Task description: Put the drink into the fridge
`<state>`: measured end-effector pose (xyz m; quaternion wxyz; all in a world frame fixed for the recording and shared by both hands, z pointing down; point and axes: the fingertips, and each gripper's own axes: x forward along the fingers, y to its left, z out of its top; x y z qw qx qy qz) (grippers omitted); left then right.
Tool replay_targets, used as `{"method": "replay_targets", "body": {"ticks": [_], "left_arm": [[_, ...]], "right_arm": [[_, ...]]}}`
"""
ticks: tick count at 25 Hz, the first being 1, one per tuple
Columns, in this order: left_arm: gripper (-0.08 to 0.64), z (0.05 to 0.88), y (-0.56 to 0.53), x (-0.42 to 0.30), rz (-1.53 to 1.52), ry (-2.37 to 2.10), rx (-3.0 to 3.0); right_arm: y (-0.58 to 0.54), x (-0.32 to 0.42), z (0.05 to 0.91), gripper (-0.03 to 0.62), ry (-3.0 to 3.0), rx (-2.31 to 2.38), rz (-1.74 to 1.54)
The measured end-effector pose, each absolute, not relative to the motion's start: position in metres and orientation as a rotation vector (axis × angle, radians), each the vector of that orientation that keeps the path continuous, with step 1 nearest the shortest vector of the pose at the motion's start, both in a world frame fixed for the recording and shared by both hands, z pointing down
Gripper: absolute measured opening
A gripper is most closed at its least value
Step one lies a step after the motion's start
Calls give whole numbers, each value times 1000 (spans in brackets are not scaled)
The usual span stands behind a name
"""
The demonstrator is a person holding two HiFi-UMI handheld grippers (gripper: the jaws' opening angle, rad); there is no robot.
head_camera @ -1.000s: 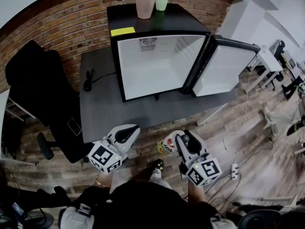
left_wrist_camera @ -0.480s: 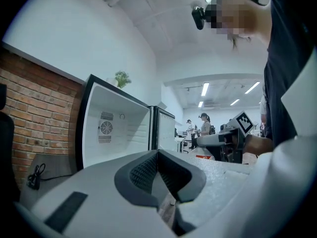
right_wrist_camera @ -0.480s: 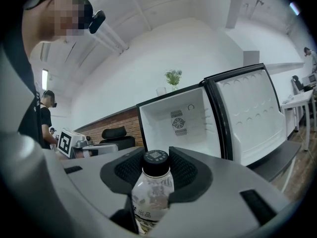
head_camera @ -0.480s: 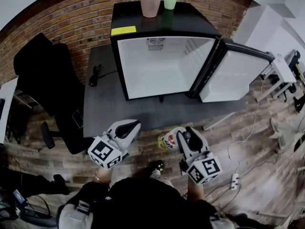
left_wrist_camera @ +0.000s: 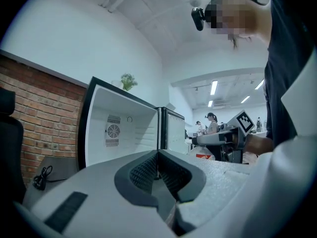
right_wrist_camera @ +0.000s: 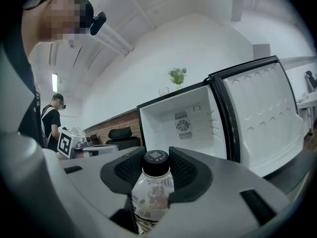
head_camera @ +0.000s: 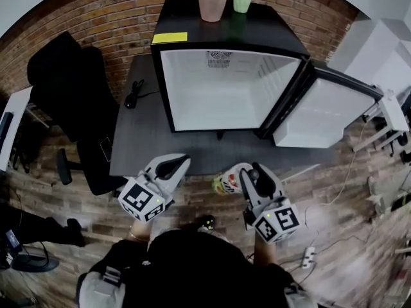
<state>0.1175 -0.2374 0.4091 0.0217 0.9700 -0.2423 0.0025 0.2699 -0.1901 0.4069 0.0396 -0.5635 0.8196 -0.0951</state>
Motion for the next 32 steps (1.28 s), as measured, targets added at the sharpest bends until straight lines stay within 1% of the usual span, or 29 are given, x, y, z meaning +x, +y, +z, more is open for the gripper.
{"method": "replay_targets", "body": {"ticks": [12, 23, 32], "left_arm": [[3, 421, -254, 115, 11, -941, 2938], [3, 415, -312, 124, -51, -1031, 2918], [3, 412, -355, 130, -57, -1075, 2901]], "right_arm": [[-239, 291, 404, 150, 2612, -1622, -231], [-325, 300, 384, 150, 2681, -1556, -139], [-398, 308, 385, 150, 2711, -1555, -122]]}}
